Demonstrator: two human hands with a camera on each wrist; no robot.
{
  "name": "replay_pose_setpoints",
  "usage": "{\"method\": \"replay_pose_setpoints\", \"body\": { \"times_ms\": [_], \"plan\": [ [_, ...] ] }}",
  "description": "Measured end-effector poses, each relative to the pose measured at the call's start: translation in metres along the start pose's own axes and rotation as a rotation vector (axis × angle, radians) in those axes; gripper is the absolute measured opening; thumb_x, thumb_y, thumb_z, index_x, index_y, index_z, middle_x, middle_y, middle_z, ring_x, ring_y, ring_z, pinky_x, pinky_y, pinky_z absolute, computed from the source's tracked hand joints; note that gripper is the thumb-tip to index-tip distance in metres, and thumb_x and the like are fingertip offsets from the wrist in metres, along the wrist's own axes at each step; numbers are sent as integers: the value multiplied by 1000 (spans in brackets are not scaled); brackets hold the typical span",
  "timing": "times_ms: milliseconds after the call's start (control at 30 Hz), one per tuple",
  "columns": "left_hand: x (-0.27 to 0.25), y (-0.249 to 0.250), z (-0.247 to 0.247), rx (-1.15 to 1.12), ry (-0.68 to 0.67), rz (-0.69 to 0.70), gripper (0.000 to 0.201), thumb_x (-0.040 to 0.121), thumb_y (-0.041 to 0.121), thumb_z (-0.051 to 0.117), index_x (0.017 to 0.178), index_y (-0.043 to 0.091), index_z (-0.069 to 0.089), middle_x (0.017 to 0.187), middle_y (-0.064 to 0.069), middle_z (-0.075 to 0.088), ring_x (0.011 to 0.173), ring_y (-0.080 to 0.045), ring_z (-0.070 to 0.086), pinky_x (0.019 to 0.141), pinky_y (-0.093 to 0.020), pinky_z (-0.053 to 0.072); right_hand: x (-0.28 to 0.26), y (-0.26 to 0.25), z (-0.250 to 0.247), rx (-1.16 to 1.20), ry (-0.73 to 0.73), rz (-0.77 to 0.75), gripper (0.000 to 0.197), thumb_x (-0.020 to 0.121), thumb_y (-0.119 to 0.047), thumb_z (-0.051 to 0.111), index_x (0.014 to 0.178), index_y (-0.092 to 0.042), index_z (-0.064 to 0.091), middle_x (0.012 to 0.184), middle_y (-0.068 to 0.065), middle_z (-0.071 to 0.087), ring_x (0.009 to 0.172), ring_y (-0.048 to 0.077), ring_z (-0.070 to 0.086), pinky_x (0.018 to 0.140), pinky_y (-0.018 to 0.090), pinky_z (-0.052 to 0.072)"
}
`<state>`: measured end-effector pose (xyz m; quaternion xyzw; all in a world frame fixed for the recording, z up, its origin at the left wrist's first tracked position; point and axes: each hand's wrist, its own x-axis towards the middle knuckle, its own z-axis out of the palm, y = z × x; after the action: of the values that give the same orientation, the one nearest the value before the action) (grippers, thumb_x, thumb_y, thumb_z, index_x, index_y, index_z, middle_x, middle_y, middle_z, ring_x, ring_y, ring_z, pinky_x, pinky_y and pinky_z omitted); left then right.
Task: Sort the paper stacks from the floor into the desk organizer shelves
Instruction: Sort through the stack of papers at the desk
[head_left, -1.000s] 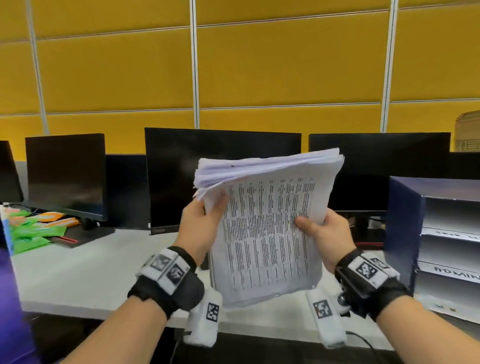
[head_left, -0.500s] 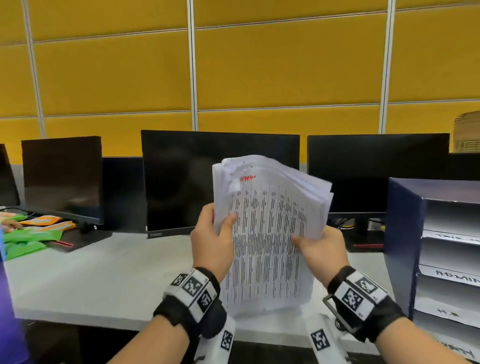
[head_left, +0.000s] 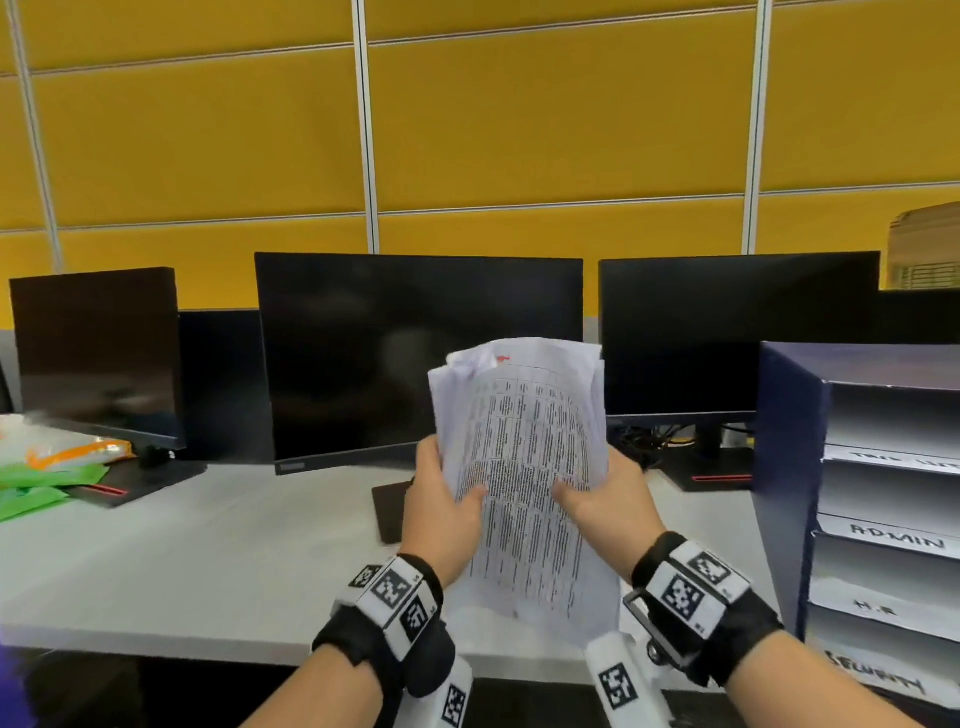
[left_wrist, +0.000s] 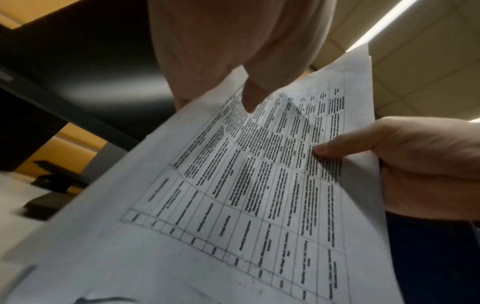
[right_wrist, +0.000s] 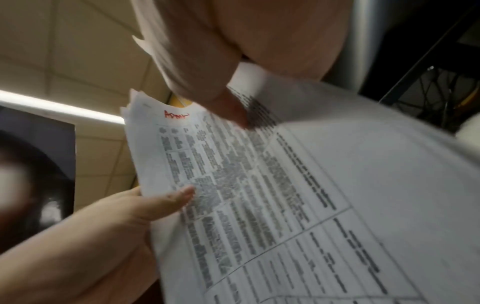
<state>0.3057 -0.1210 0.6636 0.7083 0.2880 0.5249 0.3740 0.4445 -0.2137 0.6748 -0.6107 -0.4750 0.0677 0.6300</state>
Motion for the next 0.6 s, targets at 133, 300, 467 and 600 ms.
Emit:
{"method": "replay_pose_setpoints", "body": {
  "times_ms": [133, 300, 467, 600],
  "plan": [
    [0, 1, 1, -63, 39, 19, 30, 98, 10, 50, 121, 27, 42, 104, 13, 57, 99, -8, 59, 76, -18, 48, 4, 12, -5, 95, 93, 37, 34, 87, 6, 58, 104, -23, 62, 94, -7, 67, 82, 3, 64, 57, 13, 52],
    [2, -4, 5, -75, 18, -51, 38, 94, 12, 58, 121, 30, 38, 108, 9, 59, 97, -9, 60, 79, -27, 52, 6, 20, -3, 117, 109, 18, 43, 81, 8, 64, 110, -24, 55, 97, -9, 65, 84, 0, 64, 58, 10, 49],
    [0, -24, -2, -61, -22, -197, 38, 87, 15, 69, 121, 19, 50, 106, 4, 65, 96, -13, 64, 86, -35, 54, 8, 35, -12, 43, 92, 136, 55, 69, 6, 77, 115, -13, 55, 103, -2, 67, 95, 14, 65, 85, 34, 54],
    [-1, -23, 0, -84, 61, -133, 24, 88, 13, 68, 104, 28, 58, 101, 5, 68, 95, -13, 65, 85, -31, 52, 2, 35, -8, -1, 153, 71, 45, 69, 3, 76, 104, -22, 62, 98, -7, 70, 91, 10, 68, 84, 33, 56]
  ]
}}
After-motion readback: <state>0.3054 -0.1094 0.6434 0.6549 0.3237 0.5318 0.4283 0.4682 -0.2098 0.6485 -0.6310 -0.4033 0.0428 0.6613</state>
